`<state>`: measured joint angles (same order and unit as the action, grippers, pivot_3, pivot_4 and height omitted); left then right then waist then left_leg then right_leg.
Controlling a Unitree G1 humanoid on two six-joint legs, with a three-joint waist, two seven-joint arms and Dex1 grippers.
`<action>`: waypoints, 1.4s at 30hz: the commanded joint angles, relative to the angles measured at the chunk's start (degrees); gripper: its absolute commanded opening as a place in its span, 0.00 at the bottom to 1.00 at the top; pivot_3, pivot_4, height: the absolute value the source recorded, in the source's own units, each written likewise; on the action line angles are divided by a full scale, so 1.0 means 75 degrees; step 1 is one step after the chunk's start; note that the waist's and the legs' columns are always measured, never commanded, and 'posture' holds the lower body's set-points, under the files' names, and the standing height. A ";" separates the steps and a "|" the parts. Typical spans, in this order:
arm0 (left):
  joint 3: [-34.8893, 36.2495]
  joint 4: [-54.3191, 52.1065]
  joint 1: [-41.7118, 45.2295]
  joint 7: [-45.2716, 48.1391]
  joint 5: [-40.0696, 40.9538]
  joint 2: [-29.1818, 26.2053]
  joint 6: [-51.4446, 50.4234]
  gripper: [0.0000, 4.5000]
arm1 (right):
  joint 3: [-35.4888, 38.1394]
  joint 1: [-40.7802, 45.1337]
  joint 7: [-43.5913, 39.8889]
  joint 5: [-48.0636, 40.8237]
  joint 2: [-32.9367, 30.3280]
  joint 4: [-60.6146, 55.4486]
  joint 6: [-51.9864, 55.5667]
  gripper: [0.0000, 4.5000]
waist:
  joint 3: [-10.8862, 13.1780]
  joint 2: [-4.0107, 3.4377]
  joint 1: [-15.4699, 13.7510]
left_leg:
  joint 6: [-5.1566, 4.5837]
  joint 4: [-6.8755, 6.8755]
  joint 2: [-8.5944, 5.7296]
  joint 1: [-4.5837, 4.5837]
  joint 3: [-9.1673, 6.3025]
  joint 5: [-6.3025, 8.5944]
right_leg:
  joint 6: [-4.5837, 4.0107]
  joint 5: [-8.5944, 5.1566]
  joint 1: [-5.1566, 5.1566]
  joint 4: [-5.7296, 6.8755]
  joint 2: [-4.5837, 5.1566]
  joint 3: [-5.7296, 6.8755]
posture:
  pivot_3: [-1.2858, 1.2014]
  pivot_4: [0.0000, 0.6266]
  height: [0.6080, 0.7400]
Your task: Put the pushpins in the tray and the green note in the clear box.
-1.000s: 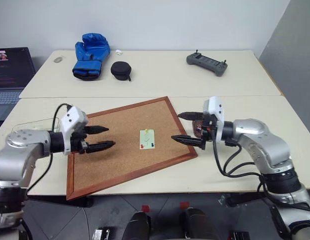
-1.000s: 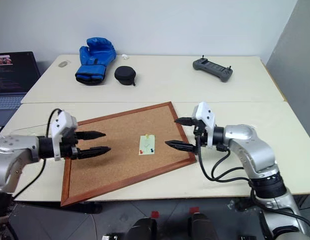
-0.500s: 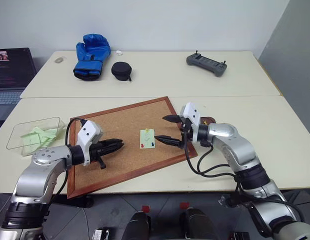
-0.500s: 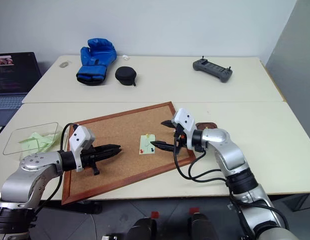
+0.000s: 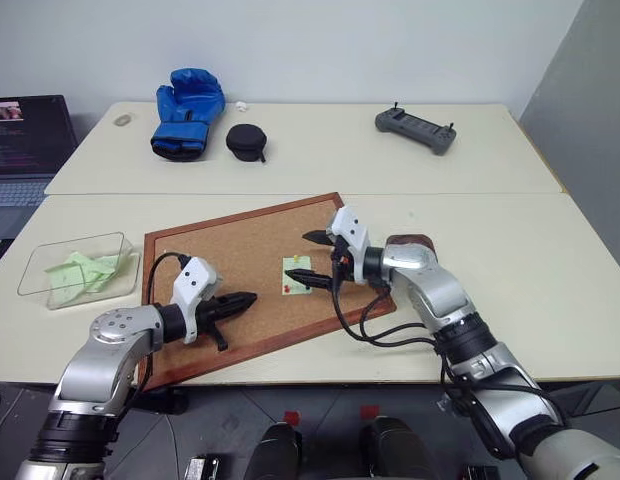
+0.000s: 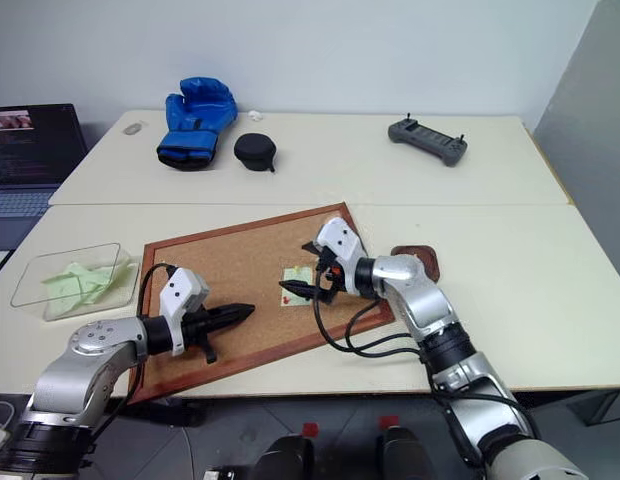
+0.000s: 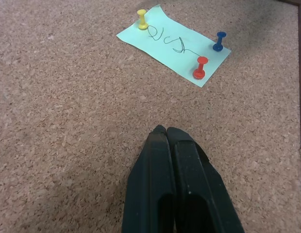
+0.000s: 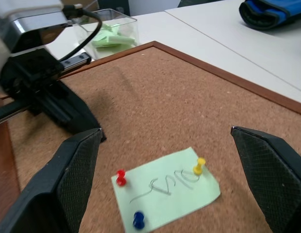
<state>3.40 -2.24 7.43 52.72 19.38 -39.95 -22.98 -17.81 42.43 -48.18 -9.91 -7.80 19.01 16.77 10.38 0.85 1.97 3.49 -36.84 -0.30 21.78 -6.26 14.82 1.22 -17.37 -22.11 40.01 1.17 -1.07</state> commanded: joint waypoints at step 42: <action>-0.0393 0.0000 -0.0408 0.0616 -0.0152 -0.0496 -0.0333 0.00 | 0.0392 0.1498 0.0543 0.1148 0.1431 0.3932 -0.1759 0.47 | -0.0007 -0.0014 0.0175 | -0.0001 0.0026 0.0004 -0.0012 0.0006 0.0001 | -0.0006 0.0002 -0.0006 -0.0003 -0.0002 -0.0013 | 0.52 0.24 1.00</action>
<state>3.19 -2.44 6.44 55.86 19.07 -43.07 -23.48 -15.81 51.59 -44.15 -1.35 2.45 48.51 5.12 10.33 0.74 3.27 3.48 -36.65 -0.27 21.70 -6.21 14.82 1.18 -17.36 -22.16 39.99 1.16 -1.17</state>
